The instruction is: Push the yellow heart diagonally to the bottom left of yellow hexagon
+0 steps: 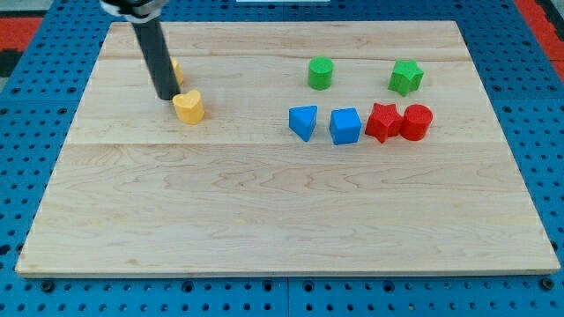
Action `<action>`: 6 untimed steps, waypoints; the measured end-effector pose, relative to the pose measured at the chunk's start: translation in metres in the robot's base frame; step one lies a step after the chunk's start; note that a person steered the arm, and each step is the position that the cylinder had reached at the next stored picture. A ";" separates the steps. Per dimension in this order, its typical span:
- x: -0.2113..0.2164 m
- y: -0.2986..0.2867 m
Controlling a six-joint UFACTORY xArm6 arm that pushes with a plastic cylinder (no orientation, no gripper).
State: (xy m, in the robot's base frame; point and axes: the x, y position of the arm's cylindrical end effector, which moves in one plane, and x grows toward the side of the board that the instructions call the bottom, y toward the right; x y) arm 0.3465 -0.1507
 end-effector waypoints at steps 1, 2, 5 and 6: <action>-0.011 0.058; 0.019 0.081; 0.031 0.034; 0.015 0.003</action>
